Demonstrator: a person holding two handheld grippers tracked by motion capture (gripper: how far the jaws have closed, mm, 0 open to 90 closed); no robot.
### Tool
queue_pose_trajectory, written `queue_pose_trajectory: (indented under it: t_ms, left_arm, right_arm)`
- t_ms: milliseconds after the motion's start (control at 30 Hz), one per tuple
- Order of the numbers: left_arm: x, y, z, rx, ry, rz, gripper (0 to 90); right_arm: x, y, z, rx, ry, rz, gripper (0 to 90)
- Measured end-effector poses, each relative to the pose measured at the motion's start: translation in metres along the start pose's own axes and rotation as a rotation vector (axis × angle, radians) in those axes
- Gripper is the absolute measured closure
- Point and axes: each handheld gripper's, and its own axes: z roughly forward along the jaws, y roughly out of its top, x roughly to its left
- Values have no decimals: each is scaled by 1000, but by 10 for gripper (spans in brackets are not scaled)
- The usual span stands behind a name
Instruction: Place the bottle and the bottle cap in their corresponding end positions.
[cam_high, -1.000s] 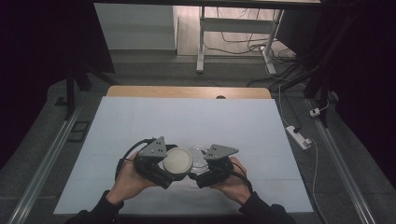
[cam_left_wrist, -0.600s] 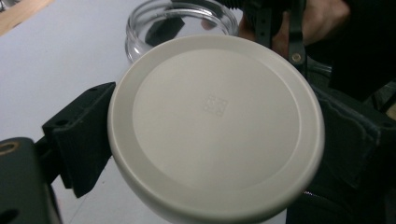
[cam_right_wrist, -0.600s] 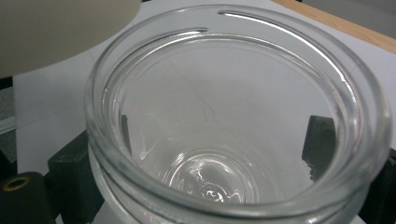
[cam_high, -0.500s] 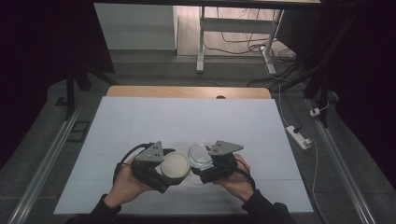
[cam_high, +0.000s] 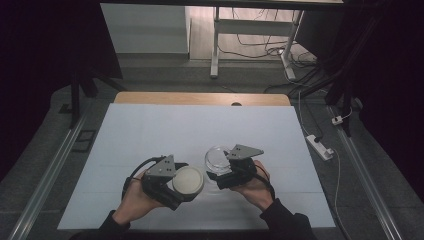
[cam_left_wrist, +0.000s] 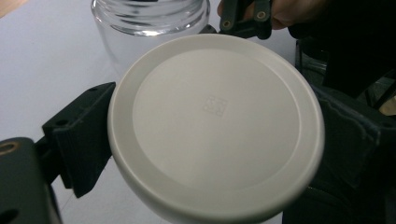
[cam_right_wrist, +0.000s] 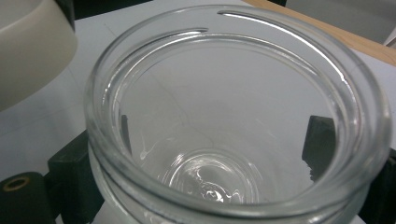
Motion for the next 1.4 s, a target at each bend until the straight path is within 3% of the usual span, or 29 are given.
queue_pose_trajectory:
  t_ms: [1000, 1400]
  left_arm:
    - [-1, -17, 35, 15, 1, 11, 79]
    - [4, -23, 56, 45, 7, 5, 79]
  right_arm:
    - [-23, 16, 31, 2, -42, 31, 60]
    - [-37, 21, 43, 5, -66, 43, 60]
